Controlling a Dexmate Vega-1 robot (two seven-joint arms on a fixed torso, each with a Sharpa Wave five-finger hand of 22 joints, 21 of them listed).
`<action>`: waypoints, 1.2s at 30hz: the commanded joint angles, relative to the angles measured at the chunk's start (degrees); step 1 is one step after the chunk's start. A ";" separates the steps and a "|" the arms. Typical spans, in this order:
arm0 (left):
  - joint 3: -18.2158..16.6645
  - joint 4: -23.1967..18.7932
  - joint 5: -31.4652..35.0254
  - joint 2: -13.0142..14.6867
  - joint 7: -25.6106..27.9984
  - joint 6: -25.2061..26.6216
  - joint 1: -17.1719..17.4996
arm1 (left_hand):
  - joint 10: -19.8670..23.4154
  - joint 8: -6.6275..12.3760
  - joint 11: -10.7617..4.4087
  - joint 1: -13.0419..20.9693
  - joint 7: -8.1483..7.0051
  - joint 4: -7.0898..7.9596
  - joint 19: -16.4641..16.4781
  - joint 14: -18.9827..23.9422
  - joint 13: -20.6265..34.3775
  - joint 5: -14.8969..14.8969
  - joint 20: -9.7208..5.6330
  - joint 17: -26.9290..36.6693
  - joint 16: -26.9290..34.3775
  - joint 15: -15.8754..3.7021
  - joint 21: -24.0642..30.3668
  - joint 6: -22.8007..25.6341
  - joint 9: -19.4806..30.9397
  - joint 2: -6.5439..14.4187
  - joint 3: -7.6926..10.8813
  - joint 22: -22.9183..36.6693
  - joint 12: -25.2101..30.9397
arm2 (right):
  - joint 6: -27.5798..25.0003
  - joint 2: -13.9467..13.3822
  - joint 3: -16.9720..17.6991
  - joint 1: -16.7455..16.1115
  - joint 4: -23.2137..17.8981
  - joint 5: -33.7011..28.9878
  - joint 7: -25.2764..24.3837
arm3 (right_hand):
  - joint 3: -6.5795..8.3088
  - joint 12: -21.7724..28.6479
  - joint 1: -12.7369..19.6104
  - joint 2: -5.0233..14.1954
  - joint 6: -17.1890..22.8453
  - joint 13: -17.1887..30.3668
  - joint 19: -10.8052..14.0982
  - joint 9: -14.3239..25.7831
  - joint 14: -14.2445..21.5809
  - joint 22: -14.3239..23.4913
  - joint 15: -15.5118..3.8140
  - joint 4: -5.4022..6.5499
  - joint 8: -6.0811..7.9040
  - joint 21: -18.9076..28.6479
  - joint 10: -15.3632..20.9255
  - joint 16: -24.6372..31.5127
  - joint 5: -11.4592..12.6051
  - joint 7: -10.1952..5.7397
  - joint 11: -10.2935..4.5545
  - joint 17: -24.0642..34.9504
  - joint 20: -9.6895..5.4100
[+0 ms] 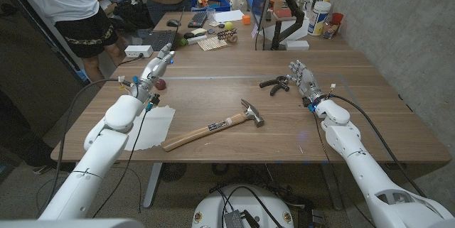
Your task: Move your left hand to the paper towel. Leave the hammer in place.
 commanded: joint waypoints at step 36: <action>-5.74 -11.22 10.41 3.93 2.34 0.47 10.68 | -6.78 0.91 -1.24 2.88 -3.02 -0.94 -16.58 -13.01 0.18 -0.19 -0.99 -0.07 0.22 -3.61 -1.00 -7.39 0.27 0.92 -0.75 0.32 0.57 | 0.43 0.36 -0.94 0.63 0.61 -0.43 0.63 | -0.34 0.18 -0.38 4.94 0.23 0.19 -2.30 0.20 -0.13 0.13 -2.06 0.07 0.33 -0.87 0.56 0.30 0.32 -0.04 -0.04 0.19 -6.10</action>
